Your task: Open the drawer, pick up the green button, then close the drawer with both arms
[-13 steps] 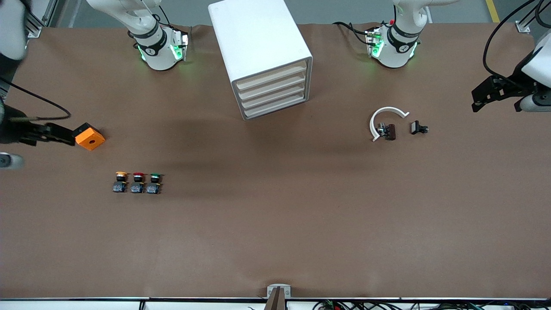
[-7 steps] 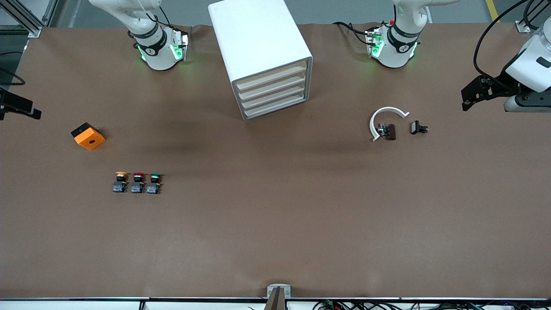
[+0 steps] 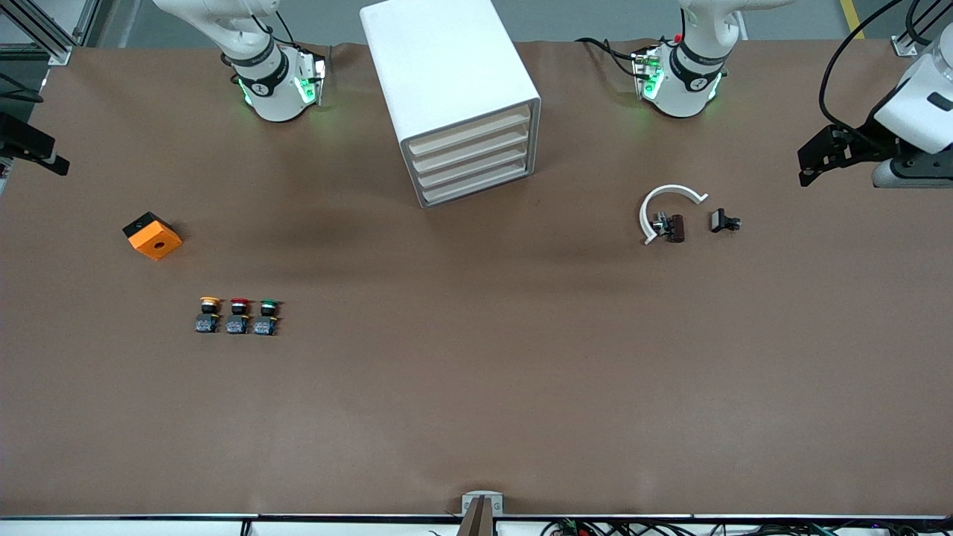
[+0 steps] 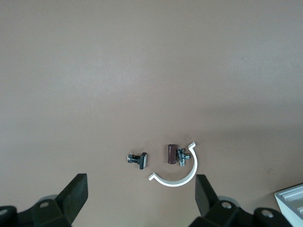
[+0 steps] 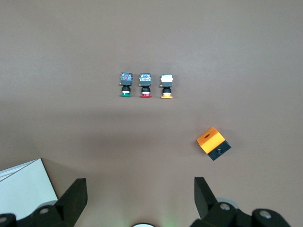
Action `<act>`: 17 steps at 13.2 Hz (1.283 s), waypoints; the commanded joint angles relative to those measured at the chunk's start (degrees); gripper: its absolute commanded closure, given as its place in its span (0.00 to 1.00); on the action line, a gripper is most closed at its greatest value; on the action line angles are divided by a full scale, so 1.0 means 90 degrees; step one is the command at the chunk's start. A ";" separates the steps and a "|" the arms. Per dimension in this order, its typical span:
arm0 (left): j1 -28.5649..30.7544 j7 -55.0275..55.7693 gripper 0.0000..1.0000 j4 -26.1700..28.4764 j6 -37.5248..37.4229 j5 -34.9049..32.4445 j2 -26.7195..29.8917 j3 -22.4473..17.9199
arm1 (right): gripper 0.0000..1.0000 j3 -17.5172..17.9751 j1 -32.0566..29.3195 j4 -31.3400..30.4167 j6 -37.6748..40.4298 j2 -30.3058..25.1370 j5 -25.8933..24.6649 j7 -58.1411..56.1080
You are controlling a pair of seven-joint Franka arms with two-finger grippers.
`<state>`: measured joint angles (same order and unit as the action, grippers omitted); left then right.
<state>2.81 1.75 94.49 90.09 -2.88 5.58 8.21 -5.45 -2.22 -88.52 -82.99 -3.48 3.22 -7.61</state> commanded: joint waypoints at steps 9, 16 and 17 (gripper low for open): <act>0.0127 -0.0243 0.00 0.0077 -0.0078 0.0115 0.0220 -0.0102 | 0.00 0.0039 0.0150 -0.0721 -0.0290 -0.0687 -0.0279 0.0231; 0.0088 -0.0204 0.00 0.0048 -0.0078 0.0506 0.0171 0.0015 | 0.00 0.0049 0.0218 -0.0780 -0.0261 -0.0814 -0.0279 0.0231; 0.0088 -0.0204 0.00 0.0048 -0.0088 0.0486 0.0171 0.0044 | 0.00 0.0049 0.0218 -0.0780 -0.0251 -0.0814 -0.0279 0.0231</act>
<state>3.51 0.97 94.73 89.68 1.09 6.66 7.98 -5.19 -0.22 -93.80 -84.81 -9.17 0.97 -5.01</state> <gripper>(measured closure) 0.000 0.000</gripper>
